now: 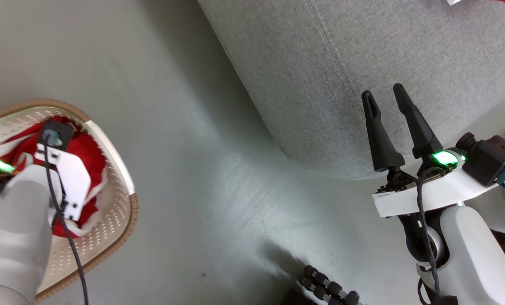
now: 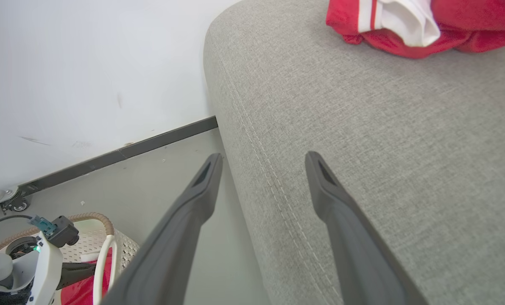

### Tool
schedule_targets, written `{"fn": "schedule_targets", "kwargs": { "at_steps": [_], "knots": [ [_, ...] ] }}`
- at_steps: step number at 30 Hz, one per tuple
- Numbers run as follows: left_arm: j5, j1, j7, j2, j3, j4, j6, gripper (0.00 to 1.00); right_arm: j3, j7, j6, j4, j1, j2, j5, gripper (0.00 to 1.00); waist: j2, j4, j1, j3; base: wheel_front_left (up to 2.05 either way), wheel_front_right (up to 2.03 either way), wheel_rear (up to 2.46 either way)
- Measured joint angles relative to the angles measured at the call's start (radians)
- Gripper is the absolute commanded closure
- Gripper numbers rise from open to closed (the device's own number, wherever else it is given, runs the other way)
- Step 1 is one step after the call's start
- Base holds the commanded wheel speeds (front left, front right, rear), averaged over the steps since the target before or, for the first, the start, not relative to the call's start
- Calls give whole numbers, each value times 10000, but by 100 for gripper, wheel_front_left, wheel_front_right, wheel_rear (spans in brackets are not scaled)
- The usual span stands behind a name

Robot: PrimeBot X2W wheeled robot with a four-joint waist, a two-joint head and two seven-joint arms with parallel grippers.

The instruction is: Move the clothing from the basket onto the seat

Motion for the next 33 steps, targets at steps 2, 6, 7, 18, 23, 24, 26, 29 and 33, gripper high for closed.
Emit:
{"fn": "schedule_targets", "kwargs": {
  "at_steps": [2,6,7,18,23,24,26,29,33],
  "knots": [
    [-77,182,-153,-196,40,65,2,100,-29,0,0,58,-55,-17,-171,0,0,145,0,-185,0,0,0],
    [-176,364,-387,-405,92,140,4,100,-130,0,0,173,-233,-23,-420,0,0,354,0,-462,0,0,0],
    [-194,405,-447,-474,111,159,4,100,-159,0,0,196,-244,-25,-474,0,0,409,0,-538,0,0,0],
    [-759,875,-1101,-1427,393,240,4,100,-646,0,0,545,-235,-50,-1091,0,0,1069,0,-1486,0,0,0],
    [-882,1131,-1415,-1710,458,286,0,100,-823,0,0,688,-225,-63,-1204,0,0,1409,0,-1968,0,0,0],
    [-955,1174,-1492,-1747,474,295,0,100,-865,0,0,706,-223,-65,-1223,0,0,1477,1,-2064,0,0,0],
    [-1020,1271,-1653,-1801,493,301,-2,100,-928,0,0,742,-215,-71,-1312,0,0,1617,0,-2263,0,0,0],
    [-1129,1431,-1910,-1854,531,307,-15,100,-986,0,0,819,-194,-75,-1394,0,0,1824,0,-2563,0,0,0],
    [-1221,1661,-2232,-1954,539,305,-104,100,-1112,0,0,955,-169,-77,-1522,0,0,2099,1,-2968,0,0,0]
  ]
}}
